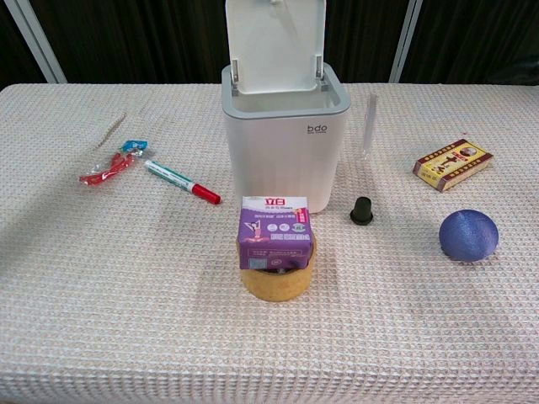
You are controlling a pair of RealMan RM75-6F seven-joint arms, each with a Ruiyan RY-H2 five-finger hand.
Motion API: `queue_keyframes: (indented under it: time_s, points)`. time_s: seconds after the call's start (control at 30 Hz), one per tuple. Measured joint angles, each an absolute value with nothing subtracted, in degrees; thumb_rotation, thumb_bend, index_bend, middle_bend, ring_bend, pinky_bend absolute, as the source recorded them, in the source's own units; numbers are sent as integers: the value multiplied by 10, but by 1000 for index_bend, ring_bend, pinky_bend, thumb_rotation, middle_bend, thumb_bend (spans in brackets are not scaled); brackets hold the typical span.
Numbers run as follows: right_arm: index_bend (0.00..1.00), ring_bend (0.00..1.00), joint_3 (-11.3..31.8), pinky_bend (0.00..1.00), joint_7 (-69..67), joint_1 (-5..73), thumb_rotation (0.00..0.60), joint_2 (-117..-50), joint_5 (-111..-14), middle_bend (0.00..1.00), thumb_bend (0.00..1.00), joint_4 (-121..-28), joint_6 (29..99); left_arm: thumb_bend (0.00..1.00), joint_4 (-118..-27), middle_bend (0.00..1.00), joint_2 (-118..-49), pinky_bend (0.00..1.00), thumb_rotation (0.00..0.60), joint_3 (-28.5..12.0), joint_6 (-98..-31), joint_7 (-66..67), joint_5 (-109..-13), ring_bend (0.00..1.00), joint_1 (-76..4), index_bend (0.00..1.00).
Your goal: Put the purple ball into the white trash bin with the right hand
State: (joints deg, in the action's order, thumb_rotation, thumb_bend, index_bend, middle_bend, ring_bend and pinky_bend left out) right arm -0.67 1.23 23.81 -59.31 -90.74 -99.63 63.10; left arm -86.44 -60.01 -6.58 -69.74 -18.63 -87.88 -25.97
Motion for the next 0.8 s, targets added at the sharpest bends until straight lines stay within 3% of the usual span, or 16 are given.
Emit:
queue_keyframes:
  time_s: [0.17,0.43,0.6,0.8]
  points:
    - [0,0,-42,0,82,224,600,-601,-896,0,477,-1008,603,157,-859,31,-618,230,196,-51,-698,-150,-881,71,-253,26]
    - [0,0,-45,4,123,212,600,-668,-871,0,454,-967,594,157,-856,31,-631,231,196,-45,-711,-142,-883,71,-245,26]
    - [0,0,-40,72,125,208,600,-720,-869,15,446,-924,603,158,-850,31,-636,231,197,-40,-712,-139,-882,71,-242,26]
    - [0,1,-35,166,117,206,600,-767,-869,58,443,-886,607,157,-837,31,-643,230,248,-38,-713,-142,-880,72,-240,26]
